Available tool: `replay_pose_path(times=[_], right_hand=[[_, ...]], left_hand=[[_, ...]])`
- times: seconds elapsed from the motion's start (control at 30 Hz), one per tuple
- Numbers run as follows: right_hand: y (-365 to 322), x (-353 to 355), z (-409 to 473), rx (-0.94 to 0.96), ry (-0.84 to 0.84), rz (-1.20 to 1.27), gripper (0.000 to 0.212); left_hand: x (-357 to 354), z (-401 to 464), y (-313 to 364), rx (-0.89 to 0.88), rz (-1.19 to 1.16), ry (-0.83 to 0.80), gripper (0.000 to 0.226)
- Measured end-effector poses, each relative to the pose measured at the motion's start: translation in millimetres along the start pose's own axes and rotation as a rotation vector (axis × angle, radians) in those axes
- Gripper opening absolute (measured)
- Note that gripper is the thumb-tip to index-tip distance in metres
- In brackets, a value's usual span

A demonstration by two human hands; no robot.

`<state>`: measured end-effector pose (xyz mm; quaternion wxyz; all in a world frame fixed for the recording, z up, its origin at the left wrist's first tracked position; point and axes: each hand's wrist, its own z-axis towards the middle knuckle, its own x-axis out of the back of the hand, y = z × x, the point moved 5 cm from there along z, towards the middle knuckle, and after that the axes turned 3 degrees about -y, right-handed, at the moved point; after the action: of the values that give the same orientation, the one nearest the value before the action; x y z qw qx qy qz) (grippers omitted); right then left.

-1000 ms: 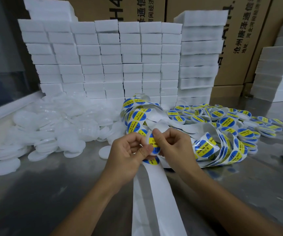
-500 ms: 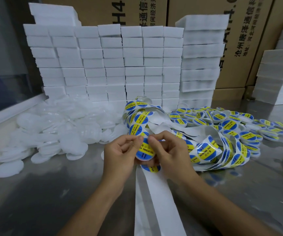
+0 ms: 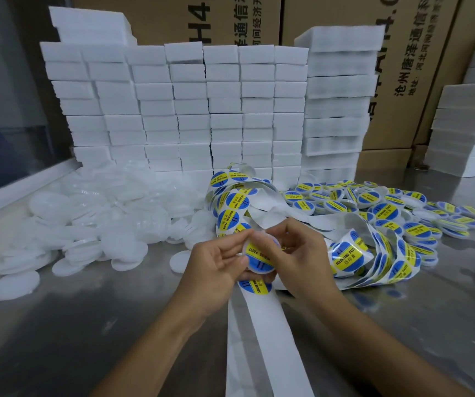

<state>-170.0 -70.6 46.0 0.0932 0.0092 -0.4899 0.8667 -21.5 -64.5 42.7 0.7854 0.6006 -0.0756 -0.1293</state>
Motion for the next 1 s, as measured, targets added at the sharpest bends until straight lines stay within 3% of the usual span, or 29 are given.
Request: replay_pose_path(times=[0.1, 0.2, 0.3, 0.47, 0.53, 0.6, 0.7, 0.8, 0.9, 1.0], right_hand=[[-1.0, 0.4, 0.9, 0.032, -0.016, 0.006, 0.006], [-8.0, -6.2, -2.4, 0.183, -0.095, -0.205, 0.037], [-14.6, -9.1, -4.3, 0.281, -0.154, -0.36, 0.049], [-20.7, 0.2, -3.0, 0.347, -0.178, -0.447, 0.04], [-18.2, 4.5, 0.6, 0.342, -0.17, -0.468, 0.035], [-11.4, 18.6, 14.4, 0.299, -0.08, -0.474, 0.029], [3.9, 49.4, 46.9, 0.12, 0.086, -0.557, 0.021], [19.6, 73.3, 79.8, 0.005, 0.103, -0.736, 0.022], [37.3, 85.3, 110.9, -0.069, 0.013, -0.937, 0.025], [53.0, 91.0, 139.0, -0.112, -0.021, -1.098, 0.024]], left_hand=[[-2.9, 0.4, 0.7, -0.004, -0.06, 0.071, 0.038], [5.4, -0.1, 3.5, -0.035, -0.115, 0.201, 0.027], [12.0, -1.4, 3.7, -0.026, -0.101, 0.251, 0.022], [7.6, -0.7, 2.1, -0.003, -0.041, 0.222, 0.017], [11.1, -2.2, 3.9, -0.057, 0.109, 0.282, 0.01], [19.1, -3.3, 6.4, -0.099, 0.415, 0.384, 0.017], [18.2, -2.5, -2.4, 0.161, 0.65, 0.324, 0.038], [7.2, -5.2, -18.9, 0.393, 0.536, 0.191, 0.042], [4.9, -3.0, -26.1, 0.325, 0.387, 0.197, 0.032], [14.7, 0.3, -22.5, 0.218, 0.376, 0.305, 0.024]])
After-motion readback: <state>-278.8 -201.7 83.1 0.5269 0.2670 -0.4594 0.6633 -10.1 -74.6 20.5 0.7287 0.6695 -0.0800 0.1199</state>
